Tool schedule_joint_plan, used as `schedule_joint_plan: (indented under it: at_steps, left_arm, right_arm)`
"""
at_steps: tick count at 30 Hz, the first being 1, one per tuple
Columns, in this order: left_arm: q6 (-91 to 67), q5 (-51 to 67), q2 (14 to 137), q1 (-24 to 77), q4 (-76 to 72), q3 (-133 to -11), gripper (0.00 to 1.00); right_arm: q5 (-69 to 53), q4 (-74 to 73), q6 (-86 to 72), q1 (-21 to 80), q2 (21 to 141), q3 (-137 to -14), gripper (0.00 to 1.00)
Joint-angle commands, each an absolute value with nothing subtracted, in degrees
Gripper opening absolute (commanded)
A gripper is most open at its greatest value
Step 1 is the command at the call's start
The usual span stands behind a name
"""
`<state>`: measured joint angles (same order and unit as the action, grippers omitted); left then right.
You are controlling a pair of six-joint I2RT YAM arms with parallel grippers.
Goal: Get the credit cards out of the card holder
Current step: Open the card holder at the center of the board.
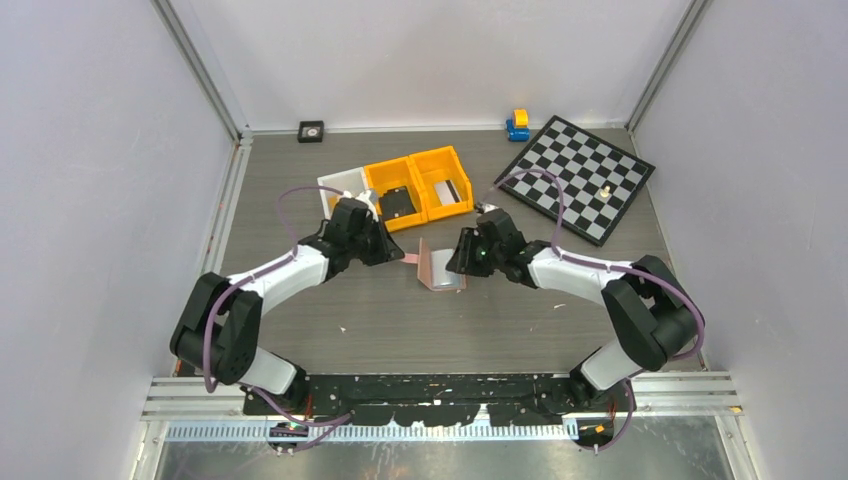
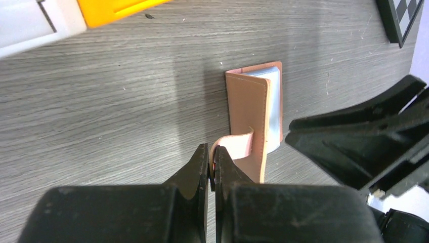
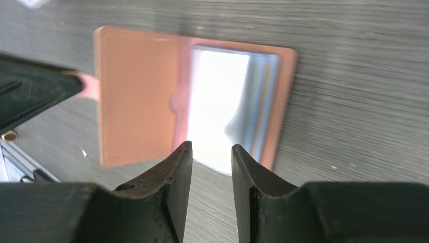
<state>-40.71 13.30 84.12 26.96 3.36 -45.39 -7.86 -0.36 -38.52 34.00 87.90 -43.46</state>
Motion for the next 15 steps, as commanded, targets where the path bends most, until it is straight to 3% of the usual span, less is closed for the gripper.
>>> schedule_joint_plan:
  at_steps: [1,5,8,12,15]
  left_arm:
    - [-40.15,11.89,80.49,26.37,3.36,-44.72,0.02]
    - [-39.67,11.63,79.29,26.37,3.21,-43.46,0.08]
    - [-39.56,14.82,78.45,26.20,0.98,-42.16,0.25]
    - [-40.52,18.34,76.86,26.18,-5.19,-39.08,0.50]
    - [-41.19,19.63,78.71,26.13,-5.72,-39.34,0.60]
  right_arm:
    - [-8.30,2.78,-34.51,38.07,89.10,-48.09,0.37]
    - [-9.59,4.30,-33.52,40.34,93.45,-51.10,0.30]
    - [-11.05,5.10,-33.75,40.86,97.33,-53.21,0.20]
    - [-12.85,5.41,-33.66,41.04,101.32,-55.75,0.15]
    - [-13.14,5.65,-33.66,41.30,102.10,-56.03,0.15]
